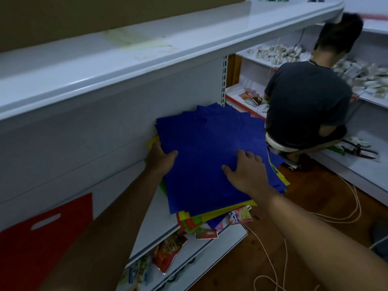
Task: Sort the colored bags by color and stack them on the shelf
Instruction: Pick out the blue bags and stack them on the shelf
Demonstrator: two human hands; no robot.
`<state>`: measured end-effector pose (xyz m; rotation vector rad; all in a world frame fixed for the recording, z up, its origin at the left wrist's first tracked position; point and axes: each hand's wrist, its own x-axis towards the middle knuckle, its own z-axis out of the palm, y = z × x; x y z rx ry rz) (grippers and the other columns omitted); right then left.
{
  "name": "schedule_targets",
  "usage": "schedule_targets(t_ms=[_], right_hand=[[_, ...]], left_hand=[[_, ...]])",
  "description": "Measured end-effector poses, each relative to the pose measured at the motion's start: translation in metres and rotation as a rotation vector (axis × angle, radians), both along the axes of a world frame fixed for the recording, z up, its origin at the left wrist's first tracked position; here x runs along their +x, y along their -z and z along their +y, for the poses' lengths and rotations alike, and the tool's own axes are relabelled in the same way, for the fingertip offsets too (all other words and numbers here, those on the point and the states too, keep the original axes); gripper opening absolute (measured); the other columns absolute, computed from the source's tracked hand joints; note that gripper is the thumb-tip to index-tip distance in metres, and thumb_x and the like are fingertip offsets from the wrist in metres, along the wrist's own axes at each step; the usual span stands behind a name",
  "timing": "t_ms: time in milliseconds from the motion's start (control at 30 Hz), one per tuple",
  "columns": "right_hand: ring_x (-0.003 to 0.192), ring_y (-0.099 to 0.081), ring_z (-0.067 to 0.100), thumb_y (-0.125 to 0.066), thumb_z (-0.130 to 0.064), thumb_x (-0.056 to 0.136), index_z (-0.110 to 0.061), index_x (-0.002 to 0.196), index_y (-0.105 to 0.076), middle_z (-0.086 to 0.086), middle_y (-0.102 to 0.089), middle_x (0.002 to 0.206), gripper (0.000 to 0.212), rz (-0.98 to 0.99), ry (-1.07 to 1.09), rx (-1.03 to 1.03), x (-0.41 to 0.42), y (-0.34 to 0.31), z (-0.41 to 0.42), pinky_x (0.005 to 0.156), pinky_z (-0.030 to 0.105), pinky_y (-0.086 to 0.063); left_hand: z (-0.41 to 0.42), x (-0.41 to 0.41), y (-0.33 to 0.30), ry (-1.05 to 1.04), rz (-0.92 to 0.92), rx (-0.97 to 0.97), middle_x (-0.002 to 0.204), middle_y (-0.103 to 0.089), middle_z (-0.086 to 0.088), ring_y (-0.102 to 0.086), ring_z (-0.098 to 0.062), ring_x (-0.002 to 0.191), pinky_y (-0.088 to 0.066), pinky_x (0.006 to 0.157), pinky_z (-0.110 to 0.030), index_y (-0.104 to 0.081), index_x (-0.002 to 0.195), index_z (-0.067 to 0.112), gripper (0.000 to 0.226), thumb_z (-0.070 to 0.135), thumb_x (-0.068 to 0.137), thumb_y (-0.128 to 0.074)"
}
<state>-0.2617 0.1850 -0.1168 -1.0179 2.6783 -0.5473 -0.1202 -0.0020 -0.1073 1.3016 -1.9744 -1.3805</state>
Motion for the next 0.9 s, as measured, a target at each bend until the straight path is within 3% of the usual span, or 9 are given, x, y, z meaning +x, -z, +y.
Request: schedule_targets(t_ms=[267,533,600,733,900], right_hand=[[0.128,-0.04,0.032,-0.056,-0.048,0.092,-0.013,0.135,-0.043,0.007,-0.053,0.132,0.057,-0.053,0.061,-0.064,-0.011,-0.005,0.0,0.101,0.043,-0.038],[0.126,-0.044,0.029,-0.066,-0.028,0.089,-0.011,0.142,-0.037,0.01,-0.046,0.14,0.063,-0.13,-0.026,-0.131,-0.015,-0.002,-0.003,0.095,0.041,-0.045],[0.128,-0.044,0.028,-0.068,-0.023,0.087,-0.012,0.144,-0.036,0.009,-0.044,0.143,0.066,-0.158,-0.036,-0.162,-0.017,-0.002,-0.004,0.096,0.038,-0.044],[0.126,-0.046,0.026,-0.074,-0.019,0.083,-0.013,0.144,-0.036,0.009,-0.041,0.144,0.071,-0.206,-0.065,-0.184,-0.02,-0.001,-0.004,0.093,0.032,-0.042],[0.132,-0.036,0.029,-0.076,-0.021,0.081,-0.013,0.145,-0.033,0.01,-0.037,0.146,0.077,-0.227,-0.065,-0.147,-0.022,0.002,-0.006,0.099,0.036,-0.041]], left_hand=[[-0.003,0.001,-0.001,-0.05,-0.006,-0.026,0.111,-0.058,0.004,-0.06,-0.02,0.097,-0.053,0.089,-0.039,-0.049,0.116,0.019,0.036,0.02,0.083,-0.065],[-0.006,0.007,0.0,-0.054,-0.019,-0.085,0.106,-0.065,0.004,-0.063,-0.019,0.091,-0.056,0.082,-0.037,-0.057,0.108,0.025,0.031,0.019,0.078,-0.063],[-0.008,0.008,-0.002,-0.076,-0.022,-0.084,0.105,-0.065,0.003,-0.063,-0.019,0.089,-0.056,0.081,-0.038,-0.058,0.107,0.019,0.032,0.021,0.076,-0.065],[-0.009,0.008,-0.003,-0.151,0.078,0.017,0.101,-0.061,0.002,-0.062,-0.021,0.09,-0.053,0.08,-0.034,-0.059,0.107,0.016,0.026,0.017,0.084,-0.069],[-0.005,0.007,-0.005,-0.095,0.103,-0.005,0.108,-0.068,-0.003,-0.064,-0.022,0.092,-0.055,0.086,-0.04,-0.066,0.11,0.016,0.019,0.016,0.093,-0.059]])
